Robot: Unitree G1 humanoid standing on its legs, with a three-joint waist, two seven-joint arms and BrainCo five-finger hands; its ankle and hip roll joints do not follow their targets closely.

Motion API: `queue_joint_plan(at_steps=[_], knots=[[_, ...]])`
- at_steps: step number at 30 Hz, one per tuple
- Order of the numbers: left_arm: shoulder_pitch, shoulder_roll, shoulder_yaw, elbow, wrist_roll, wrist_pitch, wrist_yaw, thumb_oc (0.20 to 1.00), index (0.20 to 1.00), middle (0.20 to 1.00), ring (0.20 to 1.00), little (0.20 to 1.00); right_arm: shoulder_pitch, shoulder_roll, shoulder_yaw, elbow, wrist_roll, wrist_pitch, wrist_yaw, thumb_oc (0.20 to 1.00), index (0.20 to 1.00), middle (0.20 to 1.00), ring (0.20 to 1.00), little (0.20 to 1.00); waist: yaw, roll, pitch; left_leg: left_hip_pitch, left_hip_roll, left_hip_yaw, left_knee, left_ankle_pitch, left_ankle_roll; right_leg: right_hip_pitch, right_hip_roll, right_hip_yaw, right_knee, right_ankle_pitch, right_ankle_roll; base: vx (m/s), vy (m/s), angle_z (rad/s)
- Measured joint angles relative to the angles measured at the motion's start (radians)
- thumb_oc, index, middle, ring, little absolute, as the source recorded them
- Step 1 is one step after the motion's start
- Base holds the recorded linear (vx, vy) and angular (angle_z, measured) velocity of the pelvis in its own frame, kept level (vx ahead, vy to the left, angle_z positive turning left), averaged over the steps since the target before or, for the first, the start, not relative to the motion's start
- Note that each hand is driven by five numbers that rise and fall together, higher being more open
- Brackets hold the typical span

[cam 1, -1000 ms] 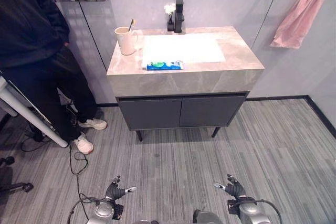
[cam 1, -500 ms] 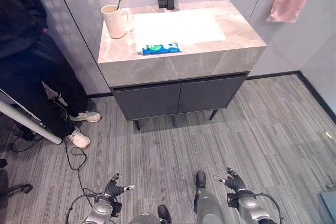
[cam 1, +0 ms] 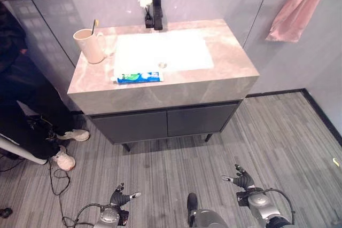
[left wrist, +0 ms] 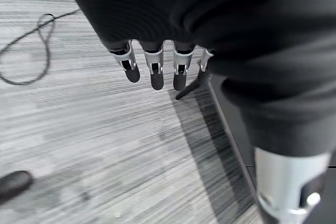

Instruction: Put brush and paste in cup on sink, flatten towel.

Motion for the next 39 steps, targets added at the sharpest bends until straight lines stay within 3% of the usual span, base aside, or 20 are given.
queue_joint_plan(at_steps=[1,2,3,4,5,6,8,10,12,14,16,17,22,26,28,29,32,35,37,39], knots=[[-0.008,0.002,0.003,0.001,-0.001,0.000,0.000,1.000,1.000,1.000,1.000,1.000,0.003,0.000,0.004,0.001,-0.005,0.000,0.000,1.000,1.000,1.000,1.000,1.000,-0.001,-0.008,-0.003,-0.046,0.009,-0.030,0.089,0.013,-0.023,0.004,0.002,-0.005,0.001,-0.014,-0.010,0.14,-0.361,0.05],[-0.018,0.002,0.005,-0.001,-0.002,0.000,0.000,1.000,1.000,1.000,1.000,1.000,0.007,0.000,0.010,0.002,-0.009,0.000,0.000,1.000,1.000,1.000,1.000,1.000,0.002,-0.020,-0.001,-0.114,0.020,-0.056,0.207,0.055,-0.086,0.012,0.002,-0.009,-0.003,-0.022,-0.028,0.09,-0.257,0.13],[-0.022,0.000,0.004,0.000,-0.002,0.000,0.001,1.000,1.000,1.000,1.000,1.000,0.012,0.000,0.013,0.002,-0.011,0.000,0.000,1.000,1.000,1.000,1.000,1.000,0.003,-0.028,0.001,-0.173,0.028,-0.085,0.305,0.113,-0.125,0.019,0.004,-0.015,-0.003,-0.031,-0.042,0.10,-0.189,0.04],[-0.024,0.000,0.002,-0.002,-0.003,0.000,0.000,1.000,1.000,1.000,1.000,1.000,0.016,-0.002,0.030,0.002,-0.012,0.000,-0.001,1.000,1.000,1.000,1.000,1.000,0.009,-0.037,0.007,-0.224,0.036,-0.091,0.394,0.184,-0.126,0.029,0.004,-0.016,-0.004,-0.039,-0.061,0.12,-0.122,0.07],[-0.023,0.002,0.002,-0.007,-0.003,0.000,0.000,1.000,1.000,1.000,1.000,1.000,0.019,-0.001,0.050,0.006,-0.020,0.000,-0.001,1.000,1.000,1.000,1.000,1.000,0.013,-0.051,0.017,-0.263,0.044,-0.084,0.457,0.204,-0.125,0.041,0.006,-0.016,-0.008,-0.046,-0.084,0.14,-0.083,0.08],[-0.027,0.002,-0.001,-0.015,-0.003,0.000,0.000,1.000,1.000,1.000,1.000,1.000,0.021,0.003,0.052,0.015,-0.033,0.000,-0.001,1.000,1.000,1.000,1.000,1.000,0.014,-0.058,0.025,-0.295,0.036,-0.074,0.484,0.175,-0.099,0.052,0.006,-0.016,-0.020,-0.047,-0.088,0.15,-0.061,0.14],[-0.044,0.001,-0.009,-0.024,-0.003,-0.001,0.001,1.000,1.000,1.000,1.000,1.000,0.015,0.005,0.071,0.041,-0.052,0.001,-0.001,1.000,1.000,1.000,1.000,1.000,0.023,-0.074,0.043,-0.341,-0.012,-0.059,0.360,0.100,-0.077,0.070,-0.002,-0.017,-0.058,-0.049,-0.072,0.12,-0.016,0.19],[-0.048,0.001,-0.009,-0.025,-0.003,-0.001,0.002,1.000,1.000,1.000,1.000,1.000,0.020,0.008,0.077,0.044,-0.067,0.001,0.000,1.000,1.000,1.000,1.000,1.000,0.022,-0.068,0.061,-0.357,-0.001,0.053,0.155,0.108,-0.061,0.092,0.016,-0.044,-0.082,-0.036,-0.081,0.19,0.044,0.18],[-0.044,0.003,-0.014,-0.022,-0.002,-0.001,0.005,1.000,1.000,1.000,1.000,1.000,0.019,0.013,0.087,0.044,-0.082,0.002,-0.003,1.000,1.000,1.000,1.000,1.000,0.025,-0.061,0.065,-0.368,0.004,0.086,-0.028,0.119,-0.056,0.127,0.045,-0.035,-0.129,-0.052,-0.064,0.22,0.095,-0.04],[-0.035,0.004,-0.029,-0.016,0.000,-0.001,0.016,1.000,1.000,1.000,1.000,1.000,0.002,0.019,0.102,0.059,-0.121,0.001,-0.002,1.000,1.000,1.000,1.000,1.000,0.058,-0.048,0.081,-0.363,0.026,0.037,-0.230,0.199,-0.057,0.138,0.090,0.012,-0.130,-0.045,-0.061,0.25,0.129,-0.74],[-0.025,0.004,-0.027,0.004,0.001,0.001,0.021,1.000,1.000,1.000,1.000,1.000,-0.017,0.019,0.117,0.058,-0.144,0.001,-0.002,1.000,1.000,1.000,1.000,1.000,0.054,-0.034,0.087,-0.364,0.062,0.006,-0.253,0.262,-0.069,0.176,0.124,0.049,-0.131,-0.056,-0.067,0.33,0.159,-0.82],[-0.021,0.005,-0.024,0.001,0.001,0.001,0.021,1.000,1.000,1.000,1.000,1.000,-0.009,0.017,0.118,0.058,-0.160,0.001,-0.001,1.000,1.000,1.000,1.000,1.000,0.051,-0.035,0.087,-0.349,0.068,0.005,-0.228,0.263,-0.062,0.195,0.127,0.065,-0.131,-0.060,-0.070,0.30,0.195,-0.60],[-0.039,0.005,-0.023,0.008,0.010,0.001,0.021,1.000,1.000,1.000,1.000,1.000,0.016,0.004,0.115,0.062,-0.167,0.002,-0.001,1.000,1.000,1.000,1.000,1.000,0.040,-0.032,0.086,-0.300,0.027,0.011,-0.171,0.262,-0.060,0.223,0.112,0.097,-0.130,-0.077,-0.057,0.16,0.175,-0.24],[-0.075,0.006,-0.028,0.048,0.031,0.001,0.020,1.000,1.000,1.000,1.000,1.000,0.009,0.013,0.104,0.111,-0.173,0.002,-0.001,1.000,1.000,1.000,1.000,1.000,0.034,-0.024,0.084,-0.263,-0.029,0.063,-0.207,0.230,0.003,0.230,0.042,0.105,-0.118,-0.114,-0.016,0.16,0.263,0.02],[-0.072,0.007,-0.034,0.070,0.051,0.002,0.021,1.000,1.000,1.000,1.000,1.000,0.016,0.018,0.106,0.133,-0.197,0.004,-0.001,1.000,1.000,1.000,1.000,1.000,0.035,0.000,0.076,-0.227,-0.059,0.059,-0.227,0.193,0.080,0.224,0.012,0.106,-0.060,-0.156,0.023,0.13,0.242,0.07],[-0.072,0.024,-0.044,0.069,0.062,0.001,0.020,1.000,1.000,1.000,1.000,1.000,0.021,0.034,0.106,0.138,-0.207,0.002,0.001,1.000,1.000,1.000,1.000,1.000,0.045,0.001,0.073,-0.205,-0.110,0.058,-0.223,0.160,0.121,0.209,-0.042,0.110,0.024,-0.197,0.052,0.13,0.258,0.16],[-0.063,0.054,-0.044,0.068,0.091,0.001,0.021,1.000,1.000,1.000,1.000,1.000,0.018,0.055,0.105,0.138,-0.208,0.003,0.002,1.000,1.000,1.000,1.000,1.000,0.054,0.006,0.067,-0.202,-0.163,0.057,-0.231,0.138,0.151,0.121,-0.108,0.110,0.200,-0.260,0.090,0.09,0.200,0.12],[-0.033,0.078,-0.049,0.069,0.099,0.002,0.020,1.000,1.000,1.000,1.000,1.000,0.000,0.084,0.102,0.136,-0.199,0.003,0.004,1.000,1.000,1.000,1.000,1.000,0.060,0.000,0.058,-0.202,-0.184,0.062,-0.236,0.127,0.181,0.049,-0.140,0.106,0.319,-0.256,0.116,0.06,0.097,0.01],[-0.013,0.079,-0.069,0.072,0.101,0.003,0.018,1.000,1.000,1.000,1.000,1.000,-0.005,0.087,0.102,0.128,-0.196,0.003,0.005,1.000,1.000,1.000,1.000,1.000,0.060,0.000,0.056,-0.200,-0.185,0.055,-0.238,0.121,0.190,0.038,-0.137,0.095,0.326,-0.254,0.122,0.09,0.059,-0.02],[0.003,0.083,-0.089,0.068,0.140,0.002,0.006,1.000,1.000,1.000,1.000,1.000,-0.012,0.086,0.105,0.113,-0.195,0.002,0.008,1.000,1.000,1.000,1.000,1.000,0.061,-0.002,0.055,-0.182,-0.174,0.047,-0.264,0.130,0.189,0.002,-0.086,0.159,0.310,-0.276,0.127,0.07,-0.026,0.02]])
